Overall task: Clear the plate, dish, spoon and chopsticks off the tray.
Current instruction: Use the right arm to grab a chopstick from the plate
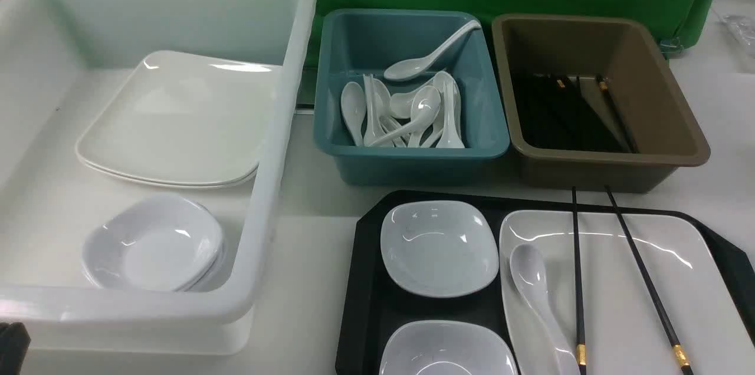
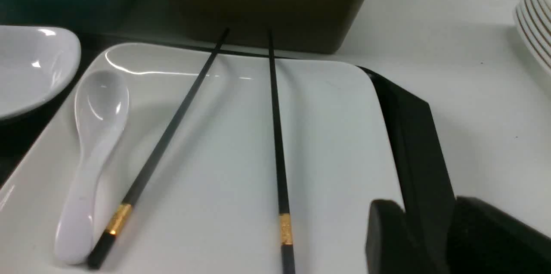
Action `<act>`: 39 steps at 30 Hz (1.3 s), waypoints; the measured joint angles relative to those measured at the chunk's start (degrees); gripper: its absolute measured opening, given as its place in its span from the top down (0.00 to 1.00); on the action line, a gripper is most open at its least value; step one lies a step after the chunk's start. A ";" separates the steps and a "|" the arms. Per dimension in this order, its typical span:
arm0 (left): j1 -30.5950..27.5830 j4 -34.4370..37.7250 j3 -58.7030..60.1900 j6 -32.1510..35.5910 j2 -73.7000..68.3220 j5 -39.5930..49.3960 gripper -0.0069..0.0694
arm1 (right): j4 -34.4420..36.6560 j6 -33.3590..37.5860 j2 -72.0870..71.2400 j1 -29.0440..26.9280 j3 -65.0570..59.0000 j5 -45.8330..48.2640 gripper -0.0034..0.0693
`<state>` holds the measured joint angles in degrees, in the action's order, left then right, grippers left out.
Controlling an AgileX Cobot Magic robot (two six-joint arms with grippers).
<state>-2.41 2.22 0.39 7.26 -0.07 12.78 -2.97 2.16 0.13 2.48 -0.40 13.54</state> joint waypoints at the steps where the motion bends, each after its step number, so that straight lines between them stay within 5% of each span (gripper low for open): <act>1: 0.00 0.00 0.00 0.00 0.00 0.00 0.89 | 0.00 0.00 0.00 0.00 0.00 0.00 0.62; 11: 0.00 0.48 0.00 -0.48 0.00 -0.59 0.89 | 0.00 0.00 0.00 0.00 0.00 0.00 0.62; 19: 0.00 24.59 0.00 -8.97 0.00 -19.08 0.89 | 0.00 -0.15 0.03 0.00 0.00 -0.51 0.62; 24: 0.00 27.55 0.00 -21.94 0.00 -30.32 0.89 | 6.12 -13.23 0.03 0.13 0.00 -10.05 0.62; 28: 0.00 21.13 -0.22 -36.91 0.00 -39.82 0.89 | 9.41 -30.38 0.03 0.13 0.00 -19.69 0.62; 32: 0.00 11.25 -6.05 -45.36 0.06 -38.08 0.89 | 9.93 -36.82 0.03 0.13 0.00 -26.92 0.62; 39: 0.00 -4.08 -30.69 -47.02 -6.81 -9.15 0.89 | 10.07 -36.79 0.31 0.13 1.65 -35.47 0.66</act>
<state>-2.41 -1.87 -30.30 -39.77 -6.88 3.63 7.11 -34.63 0.44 2.61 1.25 -21.93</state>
